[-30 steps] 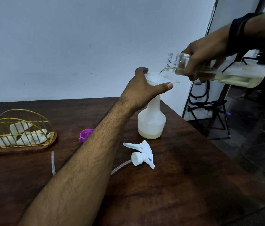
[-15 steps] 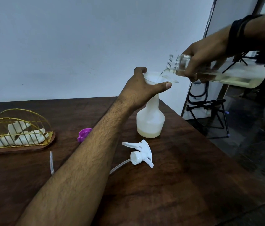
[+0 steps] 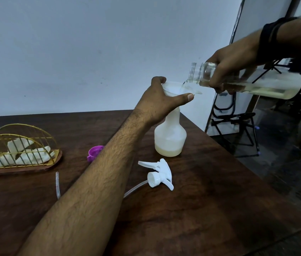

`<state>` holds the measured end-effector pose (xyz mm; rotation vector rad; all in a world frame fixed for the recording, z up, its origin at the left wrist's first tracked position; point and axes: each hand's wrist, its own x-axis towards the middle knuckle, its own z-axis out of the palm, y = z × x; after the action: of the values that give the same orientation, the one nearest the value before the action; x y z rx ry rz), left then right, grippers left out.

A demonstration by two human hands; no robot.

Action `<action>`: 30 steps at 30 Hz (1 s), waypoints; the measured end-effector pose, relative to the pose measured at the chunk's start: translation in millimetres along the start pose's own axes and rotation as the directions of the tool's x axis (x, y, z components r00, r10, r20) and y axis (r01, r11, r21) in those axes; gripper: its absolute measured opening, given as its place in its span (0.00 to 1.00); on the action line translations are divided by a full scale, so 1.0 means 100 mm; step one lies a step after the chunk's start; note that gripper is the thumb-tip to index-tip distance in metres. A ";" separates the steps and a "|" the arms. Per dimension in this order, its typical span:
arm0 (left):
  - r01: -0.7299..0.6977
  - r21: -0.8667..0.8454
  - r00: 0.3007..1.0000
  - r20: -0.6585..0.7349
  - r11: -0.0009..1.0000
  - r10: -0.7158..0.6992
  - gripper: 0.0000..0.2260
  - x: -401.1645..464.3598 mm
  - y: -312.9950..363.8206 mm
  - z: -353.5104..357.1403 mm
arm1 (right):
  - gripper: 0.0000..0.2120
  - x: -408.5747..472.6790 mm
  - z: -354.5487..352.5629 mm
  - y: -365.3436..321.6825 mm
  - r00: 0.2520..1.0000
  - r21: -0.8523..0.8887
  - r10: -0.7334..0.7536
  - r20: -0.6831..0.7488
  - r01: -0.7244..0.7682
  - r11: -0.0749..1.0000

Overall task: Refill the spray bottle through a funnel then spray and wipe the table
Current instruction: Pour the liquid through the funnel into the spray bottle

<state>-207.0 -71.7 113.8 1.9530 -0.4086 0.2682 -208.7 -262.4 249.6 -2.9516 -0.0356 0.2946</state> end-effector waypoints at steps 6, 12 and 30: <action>0.000 -0.017 1.000 0.004 1.000 0.000 0.44 0.01 -0.02 0.00 | 0.14 0.03 0.01 0.00 1.000 -0.009 0.002 0.002 -0.002 1.000; -0.007 -0.027 1.000 -0.002 1.000 0.007 0.45 0.04 -0.04 0.00 | 0.14 0.05 0.02 0.01 1.000 -0.024 0.004 -0.007 -0.004 1.000; -0.012 -0.050 1.000 0.000 0.999 0.012 0.45 0.07 -0.06 0.00 | 0.14 0.06 0.00 0.02 1.000 -0.049 0.027 -0.003 -0.027 0.998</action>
<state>-198.6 -70.7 111.5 1.9023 -0.4239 0.2628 -202.9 -264.1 248.2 -3.0030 -0.0024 0.2974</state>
